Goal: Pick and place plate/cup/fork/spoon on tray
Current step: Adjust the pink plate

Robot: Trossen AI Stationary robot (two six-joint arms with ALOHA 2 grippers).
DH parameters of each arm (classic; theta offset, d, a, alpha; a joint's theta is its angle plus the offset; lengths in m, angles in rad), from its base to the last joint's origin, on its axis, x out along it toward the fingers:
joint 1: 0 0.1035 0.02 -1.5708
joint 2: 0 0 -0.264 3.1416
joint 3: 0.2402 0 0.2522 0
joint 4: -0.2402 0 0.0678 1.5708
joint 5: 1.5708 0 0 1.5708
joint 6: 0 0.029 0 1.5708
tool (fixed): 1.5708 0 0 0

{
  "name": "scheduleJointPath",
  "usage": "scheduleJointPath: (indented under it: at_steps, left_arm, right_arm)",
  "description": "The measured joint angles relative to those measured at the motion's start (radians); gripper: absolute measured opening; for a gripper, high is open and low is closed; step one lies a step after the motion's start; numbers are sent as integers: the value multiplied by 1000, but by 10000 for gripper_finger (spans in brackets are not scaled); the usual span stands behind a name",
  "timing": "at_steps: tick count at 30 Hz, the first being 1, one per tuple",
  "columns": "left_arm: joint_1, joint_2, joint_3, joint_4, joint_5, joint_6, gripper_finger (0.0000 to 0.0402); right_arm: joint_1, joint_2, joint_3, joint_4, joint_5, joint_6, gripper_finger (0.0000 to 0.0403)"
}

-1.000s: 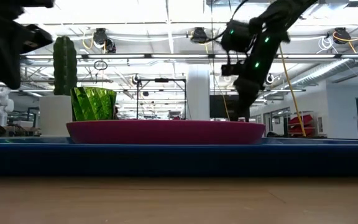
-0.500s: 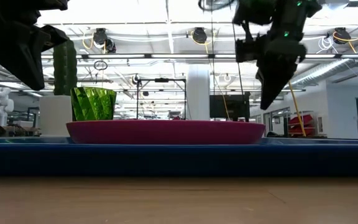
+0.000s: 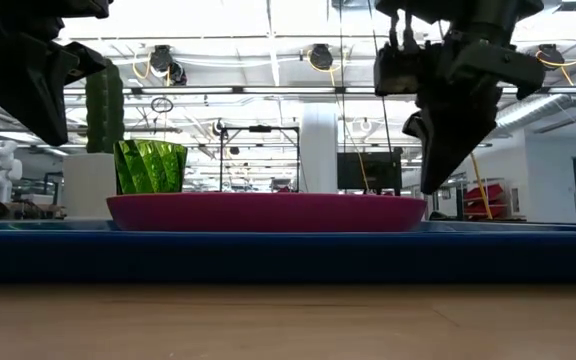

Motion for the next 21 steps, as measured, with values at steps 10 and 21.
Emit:
scheduleJointPath:
  at_steps: [10, 21]
  left_arm:
    - [0, 0, 0, 1, 4, -29, 4]
    - [0, 0, 0, 1, 10, -29, 2]
  right_arm:
    - [26, 112, 0, 64, -42, 10, 0]
    - [26, 115, 0, 131, -54, 0, 0]
